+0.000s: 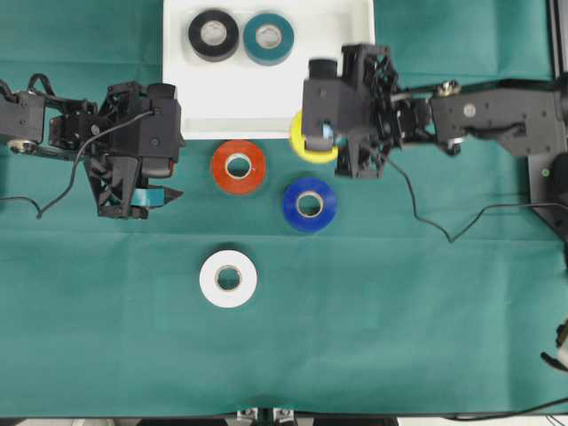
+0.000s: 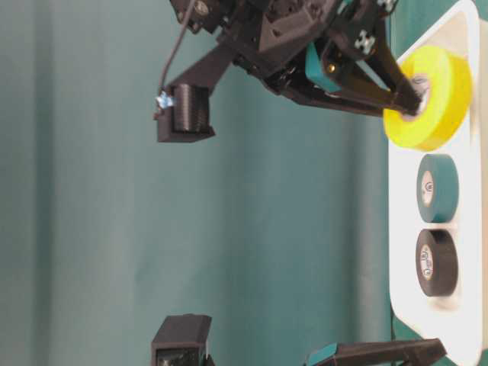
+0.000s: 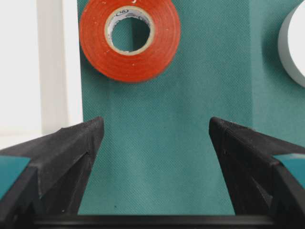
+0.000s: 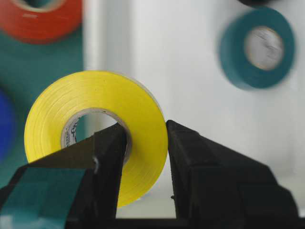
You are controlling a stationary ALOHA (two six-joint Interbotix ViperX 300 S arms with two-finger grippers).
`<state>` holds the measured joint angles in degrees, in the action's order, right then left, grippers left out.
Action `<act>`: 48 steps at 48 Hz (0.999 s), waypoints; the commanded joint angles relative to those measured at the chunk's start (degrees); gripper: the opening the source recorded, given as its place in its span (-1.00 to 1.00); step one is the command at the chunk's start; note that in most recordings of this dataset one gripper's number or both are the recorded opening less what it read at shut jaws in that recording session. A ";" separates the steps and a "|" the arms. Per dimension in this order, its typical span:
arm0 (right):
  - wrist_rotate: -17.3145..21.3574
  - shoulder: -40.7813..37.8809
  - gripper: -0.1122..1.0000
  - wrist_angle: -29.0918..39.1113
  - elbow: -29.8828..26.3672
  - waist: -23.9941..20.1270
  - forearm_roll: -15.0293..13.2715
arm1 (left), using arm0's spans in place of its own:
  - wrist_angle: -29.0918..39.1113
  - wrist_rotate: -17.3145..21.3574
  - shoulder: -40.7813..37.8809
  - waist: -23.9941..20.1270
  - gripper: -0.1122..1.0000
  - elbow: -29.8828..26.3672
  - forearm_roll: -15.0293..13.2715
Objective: Put the tape alternately from left to right into the white case.
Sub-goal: 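Lift the yellow tape with the right gripper and carry it to the tray, then set the yellow tape down in the tray and open the right gripper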
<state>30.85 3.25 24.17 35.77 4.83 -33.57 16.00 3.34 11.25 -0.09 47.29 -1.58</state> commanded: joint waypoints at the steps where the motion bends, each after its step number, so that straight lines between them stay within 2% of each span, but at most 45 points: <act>1: 0.18 1.58 -0.29 -1.23 -0.44 2.81 -0.97 | -0.18 -0.18 0.97 0.18 0.26 -0.88 -0.09; 10: 0.18 1.49 -0.29 -4.66 0.70 9.14 -2.72 | -0.09 -0.18 0.97 0.18 0.26 -0.62 0.00; 22: 0.18 0.35 -0.29 -9.49 1.85 16.26 -2.72 | -0.18 -0.18 0.88 0.18 0.26 -0.70 0.00; 33: 0.18 -1.85 -0.29 -10.63 1.76 18.81 -2.72 | -0.18 -0.18 0.79 0.18 0.26 -0.70 -0.09; 48: 0.18 -2.29 -0.29 -12.74 1.67 19.51 -2.72 | -0.44 -0.18 0.53 0.18 0.26 -0.79 0.00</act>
<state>30.76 0.26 12.30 38.23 24.08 -36.12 16.00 3.25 11.16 -0.09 47.29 -1.58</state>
